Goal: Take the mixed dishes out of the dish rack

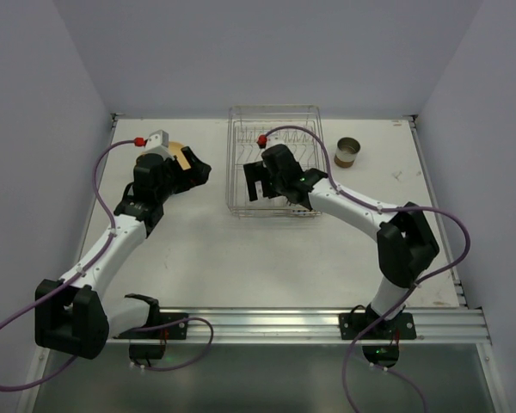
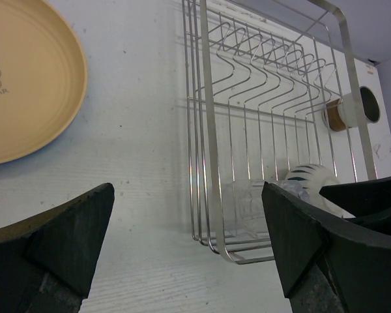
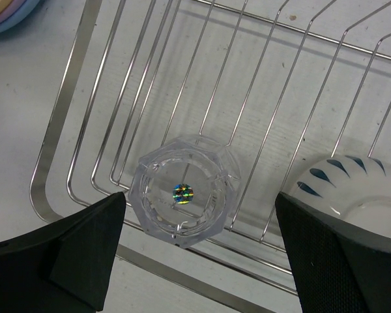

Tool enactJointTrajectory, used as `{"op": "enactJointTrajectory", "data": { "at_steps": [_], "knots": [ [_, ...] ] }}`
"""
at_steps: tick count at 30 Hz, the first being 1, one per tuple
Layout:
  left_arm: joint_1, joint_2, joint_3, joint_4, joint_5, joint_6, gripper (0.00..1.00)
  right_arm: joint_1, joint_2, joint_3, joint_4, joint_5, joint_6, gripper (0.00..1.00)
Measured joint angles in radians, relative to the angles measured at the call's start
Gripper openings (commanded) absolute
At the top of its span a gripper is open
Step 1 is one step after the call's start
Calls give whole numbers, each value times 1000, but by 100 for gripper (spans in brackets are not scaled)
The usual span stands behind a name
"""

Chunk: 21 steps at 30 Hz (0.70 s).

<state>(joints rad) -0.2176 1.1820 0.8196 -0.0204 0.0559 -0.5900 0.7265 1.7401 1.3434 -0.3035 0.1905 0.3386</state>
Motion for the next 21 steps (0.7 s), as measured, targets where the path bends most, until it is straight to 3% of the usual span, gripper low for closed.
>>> {"op": "enactJointTrajectory", "data": {
  "at_steps": [21],
  "knots": [
    [0, 0, 0, 0, 0, 0, 100, 23, 54, 39, -19, 9, 4, 99]
  ]
}}
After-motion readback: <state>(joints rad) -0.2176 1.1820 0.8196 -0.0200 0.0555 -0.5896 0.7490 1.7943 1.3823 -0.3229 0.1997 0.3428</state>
